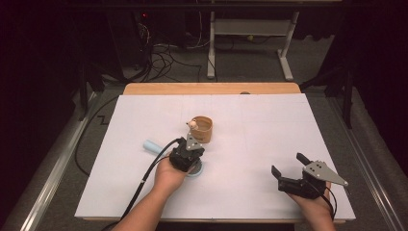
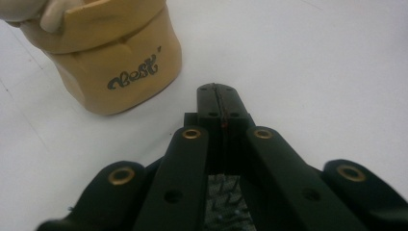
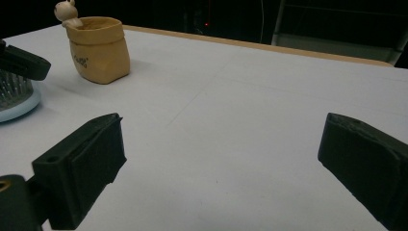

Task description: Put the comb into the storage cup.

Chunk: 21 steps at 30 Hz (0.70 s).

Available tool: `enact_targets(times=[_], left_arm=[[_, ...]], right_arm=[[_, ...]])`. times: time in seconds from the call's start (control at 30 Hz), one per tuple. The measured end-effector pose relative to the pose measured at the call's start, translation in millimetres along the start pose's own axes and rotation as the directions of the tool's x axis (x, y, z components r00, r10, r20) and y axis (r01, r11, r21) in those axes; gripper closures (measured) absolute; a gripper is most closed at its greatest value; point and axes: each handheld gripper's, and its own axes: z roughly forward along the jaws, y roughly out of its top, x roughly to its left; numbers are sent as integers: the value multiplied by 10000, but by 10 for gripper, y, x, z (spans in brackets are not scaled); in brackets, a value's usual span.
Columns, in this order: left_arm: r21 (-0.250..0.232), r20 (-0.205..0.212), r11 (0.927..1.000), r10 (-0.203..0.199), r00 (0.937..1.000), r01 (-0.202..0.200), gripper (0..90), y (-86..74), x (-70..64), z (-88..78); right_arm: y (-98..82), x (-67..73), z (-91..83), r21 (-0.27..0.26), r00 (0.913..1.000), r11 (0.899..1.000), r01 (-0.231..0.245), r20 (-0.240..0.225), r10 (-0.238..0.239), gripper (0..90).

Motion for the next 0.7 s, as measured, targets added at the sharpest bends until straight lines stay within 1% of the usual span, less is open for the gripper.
enact_targets(times=[0.1,0.13,0.17,0.3,0.4,0.43,0.47,0.5,0.6,0.63,0.7], left_arm=[[-104,-96,9999,-50,9999,49,900,7,27,-23],[-98,-229,9999,-84,9997,81,900,6,82,-49],[-98,-229,9999,-84,9997,81,900,6,82,-49],[-57,-560,9998,-198,9982,195,900,-13,234,-118],[-219,-791,9991,-366,9962,349,900,-21,350,-187],[-287,-981,9985,-501,9939,475,900,-35,444,-231],[-287,-981,9985,-501,9939,475,900,-35,444,-231],[-273,-1077,9982,-566,9926,540,900,-45,487,-246],[-15,-1489,9984,-569,9872,574,900,-90,633,-267],[26,-1563,9982,-584,9860,595,900,-99,658,-268],[214,-1875,9970,-687,9799,740,900,-148,774,-277]], right_arm=[[1,0,-2,-32,10000,10000,-17,11,17,29],[1,0,-4,-32,10000,10000,-27,11,27,29],[1,0,-4,-32,10000,10000,-27,11,27,29],[0,-7,-5,-31,10000,10000,-36,16,36,30],[-1,-6,-2,-31,10000,10000,-35,9,35,30],[-1,-4,-2,-32,10000,10000,-31,5,31,30],[-1,-4,-3,-33,10000,10000,-41,8,41,30],[-1,-3,-3,-31,10000,10000,-41,13,41,30],[-2,-5,-3,-34,10000,10000,-45,10,45,30],[-3,-6,-1,-37,10000,10000,-45,8,45,30],[-4,-7,0,-39,10000,10000,-41,13,41,30]])
